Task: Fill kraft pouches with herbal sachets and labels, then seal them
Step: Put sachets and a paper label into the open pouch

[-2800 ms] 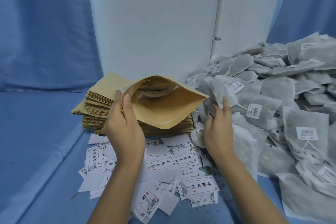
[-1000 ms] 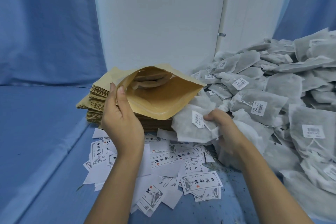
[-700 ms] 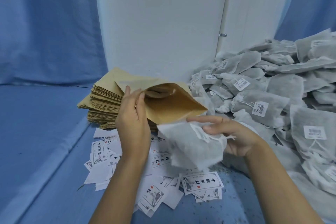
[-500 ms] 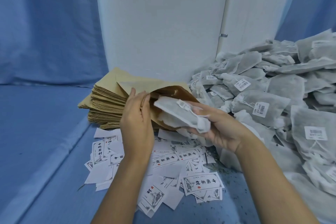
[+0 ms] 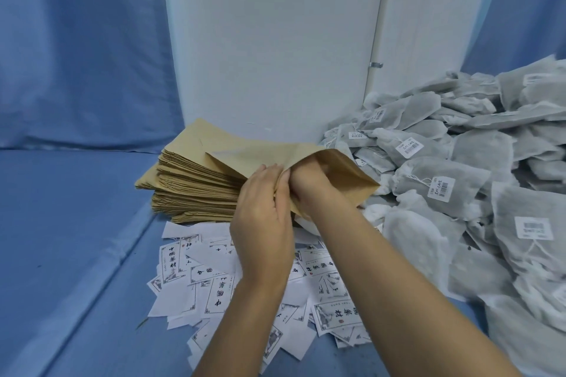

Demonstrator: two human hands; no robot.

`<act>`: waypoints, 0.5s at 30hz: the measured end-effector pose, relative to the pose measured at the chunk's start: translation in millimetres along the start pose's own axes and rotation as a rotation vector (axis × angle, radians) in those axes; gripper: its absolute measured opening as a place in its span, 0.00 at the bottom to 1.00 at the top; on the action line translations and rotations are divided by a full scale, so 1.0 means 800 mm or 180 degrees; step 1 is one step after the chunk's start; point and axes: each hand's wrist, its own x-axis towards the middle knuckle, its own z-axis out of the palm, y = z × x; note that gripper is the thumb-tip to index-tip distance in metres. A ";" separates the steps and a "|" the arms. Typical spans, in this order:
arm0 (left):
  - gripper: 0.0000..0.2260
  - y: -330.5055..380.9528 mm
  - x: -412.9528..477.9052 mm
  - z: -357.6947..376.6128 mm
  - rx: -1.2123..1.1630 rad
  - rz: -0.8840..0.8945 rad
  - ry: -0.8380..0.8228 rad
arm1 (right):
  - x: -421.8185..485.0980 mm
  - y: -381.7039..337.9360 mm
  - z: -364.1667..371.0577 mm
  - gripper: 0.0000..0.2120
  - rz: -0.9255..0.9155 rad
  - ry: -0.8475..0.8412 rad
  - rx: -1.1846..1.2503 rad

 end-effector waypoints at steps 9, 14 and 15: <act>0.14 -0.014 0.014 -0.010 -0.0218 -0.0352 0.0129 | -0.022 0.022 -0.023 0.15 -0.0652 0.0056 -0.0270; 0.17 -0.008 0.008 -0.010 -0.0142 -0.0185 0.0468 | -0.009 0.014 -0.012 0.15 -0.0733 -0.0302 -0.1176; 0.17 -0.006 0.007 -0.010 -0.0141 -0.0158 0.0501 | -0.005 0.012 -0.009 0.15 -0.0763 -0.0300 -0.1323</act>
